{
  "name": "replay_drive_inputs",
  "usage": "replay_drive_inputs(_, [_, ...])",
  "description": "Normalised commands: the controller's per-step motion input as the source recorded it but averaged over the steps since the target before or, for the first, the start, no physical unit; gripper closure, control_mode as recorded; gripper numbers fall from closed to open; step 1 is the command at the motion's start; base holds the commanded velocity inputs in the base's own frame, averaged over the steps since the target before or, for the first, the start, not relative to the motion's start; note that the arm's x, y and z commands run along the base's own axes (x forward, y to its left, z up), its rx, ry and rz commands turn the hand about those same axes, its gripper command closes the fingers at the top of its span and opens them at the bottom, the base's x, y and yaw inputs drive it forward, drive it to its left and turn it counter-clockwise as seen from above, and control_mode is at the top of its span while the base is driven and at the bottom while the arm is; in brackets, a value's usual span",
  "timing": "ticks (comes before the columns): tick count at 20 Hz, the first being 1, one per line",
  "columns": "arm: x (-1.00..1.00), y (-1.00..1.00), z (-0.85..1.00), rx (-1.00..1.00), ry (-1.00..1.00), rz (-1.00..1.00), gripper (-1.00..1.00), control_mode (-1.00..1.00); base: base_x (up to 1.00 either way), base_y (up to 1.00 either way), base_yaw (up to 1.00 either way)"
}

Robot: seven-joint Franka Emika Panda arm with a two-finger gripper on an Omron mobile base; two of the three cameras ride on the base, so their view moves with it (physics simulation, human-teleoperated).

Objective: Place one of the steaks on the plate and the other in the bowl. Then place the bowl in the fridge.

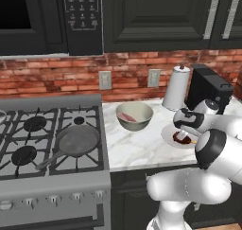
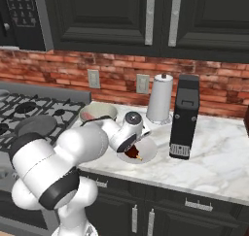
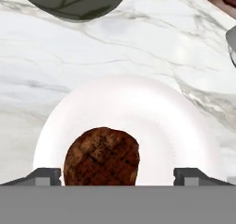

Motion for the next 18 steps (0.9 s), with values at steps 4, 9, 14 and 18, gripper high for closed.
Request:
replay_drive_inputs(4, [-0.17, -0.01, 0.50, 0.00, -0.19, 0.00, -1.00, -1.00, 0.00, 0.00, 0.00])
replay_drive_inputs(9, [-0.50, 0.00, 0.68, 0.00, -0.15, 0.00, -1.00, -1.00, 0.00, 0.00, 0.00])
replay_drive_inputs(14, [-0.82, 0.03, 0.70, -0.03, 0.18, -0.04, -1.00, -1.00, 0.00, 0.00, 0.00])
replay_drive_inputs(18, [-0.61, 0.18, 0.88, -0.14, 0.43, -0.04, -1.00, -1.00, 0.00, 0.00, 0.00])
